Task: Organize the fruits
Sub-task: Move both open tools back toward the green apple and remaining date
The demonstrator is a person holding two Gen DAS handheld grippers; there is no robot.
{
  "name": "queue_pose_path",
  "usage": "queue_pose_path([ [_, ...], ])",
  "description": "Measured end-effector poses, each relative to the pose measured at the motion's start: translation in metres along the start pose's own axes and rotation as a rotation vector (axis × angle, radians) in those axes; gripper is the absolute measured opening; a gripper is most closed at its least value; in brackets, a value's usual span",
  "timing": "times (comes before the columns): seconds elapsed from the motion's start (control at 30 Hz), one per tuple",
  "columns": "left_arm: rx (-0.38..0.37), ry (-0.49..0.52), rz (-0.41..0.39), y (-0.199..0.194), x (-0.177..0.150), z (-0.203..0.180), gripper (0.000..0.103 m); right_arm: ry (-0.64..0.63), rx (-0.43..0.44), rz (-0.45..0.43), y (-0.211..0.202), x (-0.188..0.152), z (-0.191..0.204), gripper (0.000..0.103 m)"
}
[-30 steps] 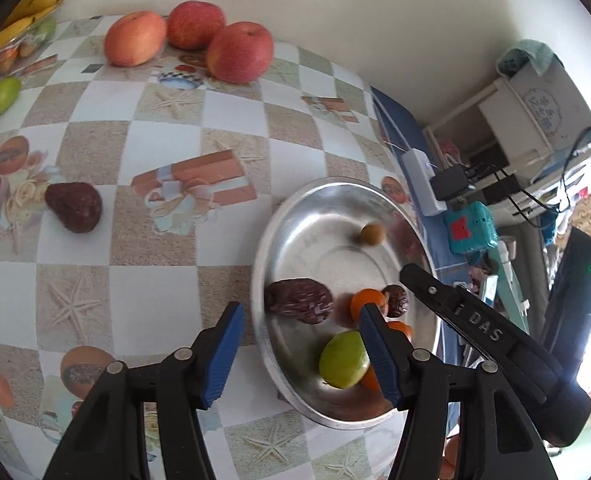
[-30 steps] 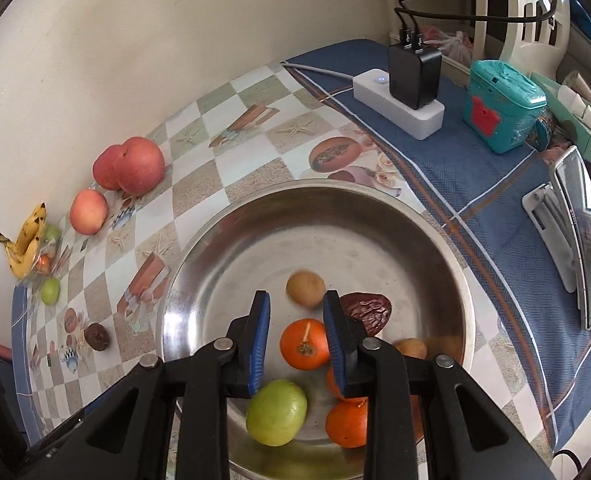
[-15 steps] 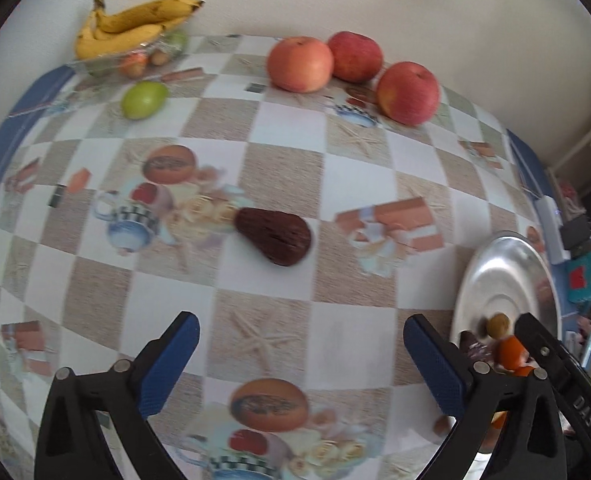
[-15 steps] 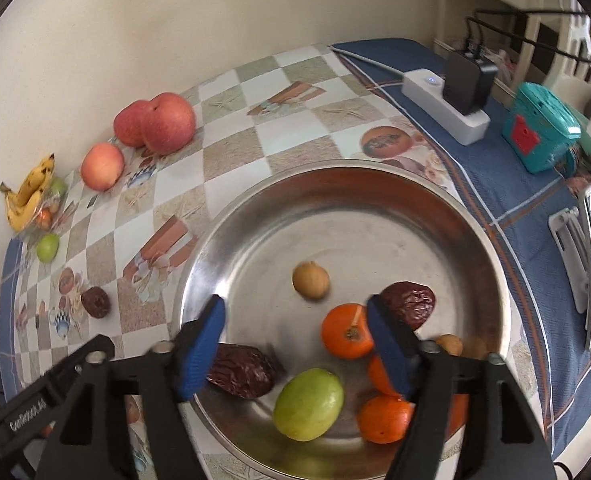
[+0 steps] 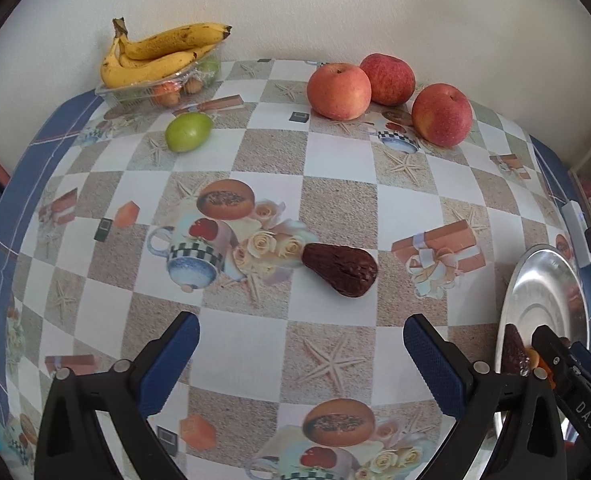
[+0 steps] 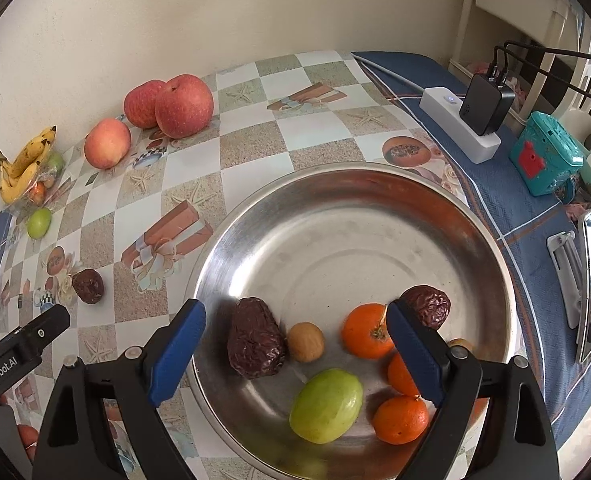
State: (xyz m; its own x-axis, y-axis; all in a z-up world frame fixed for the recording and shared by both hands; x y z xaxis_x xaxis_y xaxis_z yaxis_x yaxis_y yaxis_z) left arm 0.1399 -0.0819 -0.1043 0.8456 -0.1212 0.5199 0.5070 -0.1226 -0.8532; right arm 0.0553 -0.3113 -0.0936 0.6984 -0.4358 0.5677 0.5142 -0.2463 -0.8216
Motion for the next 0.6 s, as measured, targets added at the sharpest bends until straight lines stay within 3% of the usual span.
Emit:
queue_pose_path([
  [0.27,0.063,0.016,-0.025,-0.002,0.01,0.046,0.103,-0.024,-0.001,0.017,0.001,-0.006,0.031,0.092],
  [0.47,0.08,-0.058,-0.033,-0.004,0.016,0.092,0.103,-0.059,0.028,0.016,-0.003,-0.008,0.07,0.092],
  [0.6,0.072,-0.103,-0.06,-0.009,0.025,0.115,0.103,-0.058,0.092,0.019,-0.008,-0.01,0.102,0.092],
])
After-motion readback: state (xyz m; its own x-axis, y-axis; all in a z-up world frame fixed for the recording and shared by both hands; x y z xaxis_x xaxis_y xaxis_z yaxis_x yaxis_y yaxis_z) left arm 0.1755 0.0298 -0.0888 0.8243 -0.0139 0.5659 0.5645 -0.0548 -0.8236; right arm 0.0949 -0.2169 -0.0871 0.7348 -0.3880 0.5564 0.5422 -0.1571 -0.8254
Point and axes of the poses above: each gripper's, at about its wrist camera, not at the fingertips, and y roughly the way its jaws point, z to its left, x to its top, the point moved 10 cm from there along y, roughly the way its jaws point, and after that the axes turned 8 degrees about -z, right-handed, at the moved point
